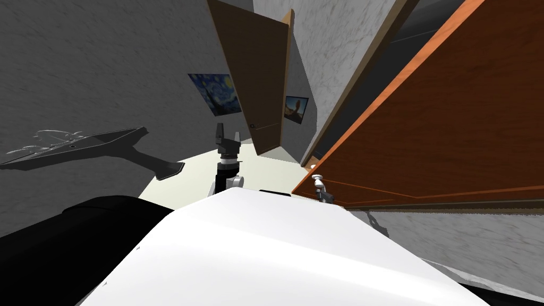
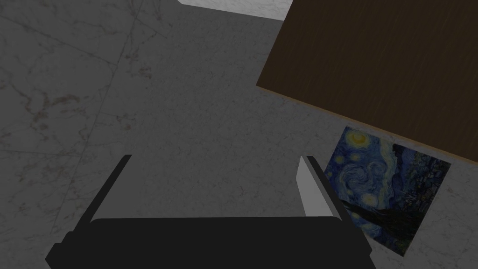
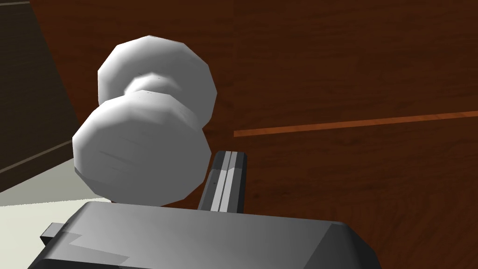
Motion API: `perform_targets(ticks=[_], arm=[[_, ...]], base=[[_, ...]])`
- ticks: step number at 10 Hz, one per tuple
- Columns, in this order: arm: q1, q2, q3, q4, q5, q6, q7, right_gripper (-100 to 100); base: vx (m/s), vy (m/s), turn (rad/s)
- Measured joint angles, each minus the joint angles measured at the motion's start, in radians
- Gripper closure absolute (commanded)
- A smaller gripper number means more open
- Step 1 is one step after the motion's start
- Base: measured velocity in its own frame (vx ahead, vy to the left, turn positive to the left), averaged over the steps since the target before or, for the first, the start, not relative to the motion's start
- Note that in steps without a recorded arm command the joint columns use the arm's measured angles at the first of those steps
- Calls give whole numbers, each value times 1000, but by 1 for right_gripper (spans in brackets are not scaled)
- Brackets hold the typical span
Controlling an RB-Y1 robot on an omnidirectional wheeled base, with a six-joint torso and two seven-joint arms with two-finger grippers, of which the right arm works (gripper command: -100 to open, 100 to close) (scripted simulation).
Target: Pull the door open
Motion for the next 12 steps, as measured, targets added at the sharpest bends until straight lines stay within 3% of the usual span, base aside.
perform_targets(ticks=[3,6,7,12], arm=[[-9,-5,-1,30,0,-12,-14,-100],[24,-45,-21,-7,-39,39,-30,-100],[28,-48,-26,-4,-43,44,-30,100],[26,-47,-25,-2,-42,43,-30,100]], base=[[12,4,-21],[80,68,-28],[-3,-25,-1],[-6,-6,4]])
